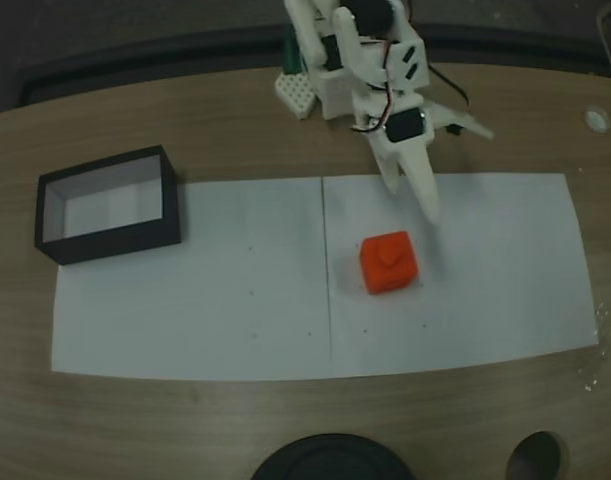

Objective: Grab a orange square and put it in the box.

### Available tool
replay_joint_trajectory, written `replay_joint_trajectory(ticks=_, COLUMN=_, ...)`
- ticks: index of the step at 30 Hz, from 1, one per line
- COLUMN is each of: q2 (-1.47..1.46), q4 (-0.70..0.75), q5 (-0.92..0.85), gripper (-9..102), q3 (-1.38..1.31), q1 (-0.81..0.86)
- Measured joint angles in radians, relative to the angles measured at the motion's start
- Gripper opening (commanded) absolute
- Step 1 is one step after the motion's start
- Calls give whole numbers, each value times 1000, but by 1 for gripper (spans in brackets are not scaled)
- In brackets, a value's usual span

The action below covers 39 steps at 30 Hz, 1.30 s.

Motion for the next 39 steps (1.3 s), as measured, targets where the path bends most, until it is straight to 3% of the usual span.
replay_joint_trajectory(ticks=11, q2=-597, q4=0, q5=0, gripper=42, q3=-345, q1=127)
replay_joint_trajectory(ticks=24, q2=-742, q4=0, q5=0, gripper=41, q3=-419, q1=130)
replay_joint_trajectory(ticks=32, q2=-742, q4=-11, q5=-44, gripper=14, q3=-423, q1=109)
replay_joint_trajectory(ticks=39, q2=-741, q4=-11, q5=-54, gripper=13, q3=-431, q1=106)
